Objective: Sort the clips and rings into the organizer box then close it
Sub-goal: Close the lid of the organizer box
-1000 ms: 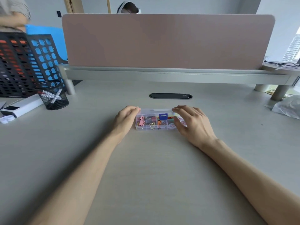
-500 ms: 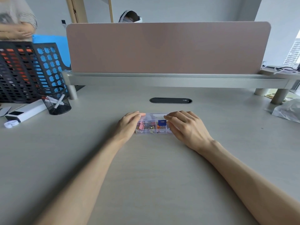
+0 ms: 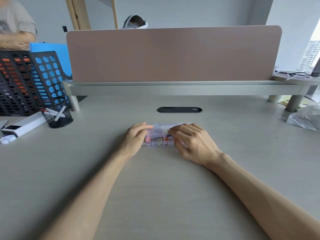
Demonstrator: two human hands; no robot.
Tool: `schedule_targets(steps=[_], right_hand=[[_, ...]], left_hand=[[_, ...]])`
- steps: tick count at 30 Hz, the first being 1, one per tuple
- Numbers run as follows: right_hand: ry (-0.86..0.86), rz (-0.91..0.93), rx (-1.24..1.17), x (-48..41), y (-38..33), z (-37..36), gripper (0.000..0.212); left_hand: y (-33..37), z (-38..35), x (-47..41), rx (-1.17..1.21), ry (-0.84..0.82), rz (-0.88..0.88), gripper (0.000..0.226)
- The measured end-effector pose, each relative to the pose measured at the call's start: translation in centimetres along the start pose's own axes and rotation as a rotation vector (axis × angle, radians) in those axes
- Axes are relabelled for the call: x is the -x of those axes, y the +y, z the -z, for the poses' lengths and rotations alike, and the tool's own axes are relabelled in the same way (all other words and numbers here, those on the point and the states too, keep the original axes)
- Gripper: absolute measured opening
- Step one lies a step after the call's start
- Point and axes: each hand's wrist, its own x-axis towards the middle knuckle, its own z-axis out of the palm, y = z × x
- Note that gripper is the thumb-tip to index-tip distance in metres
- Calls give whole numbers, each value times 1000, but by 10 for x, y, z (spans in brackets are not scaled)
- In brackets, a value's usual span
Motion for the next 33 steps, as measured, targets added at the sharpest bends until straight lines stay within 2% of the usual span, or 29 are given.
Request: schedule_targets(steps=[4, 6, 8, 21, 26, 33], right_hand=[[-6, -256, -261, 6, 0, 9, 28], [22, -380, -273, 6, 4, 8, 31], [5, -431, -230, 6, 8, 5, 30], [-90, -523, -263, 9, 8, 3, 24], [-97, -533, -234, 8, 2, -1, 43], [-144, -486, -189, 8, 5, -2, 44]], left_hand=[[-7, -5, -2, -97, -75, -73, 42], [-9, -5, -2, -110, -95, -73, 44], [-8, -5, -1, -108, -98, -67, 43], [4, -1, 8, -335, -278, -19, 36], [5, -3, 12, -297, -255, -36, 69], [2, -9, 9, -299, -210, -67, 74]])
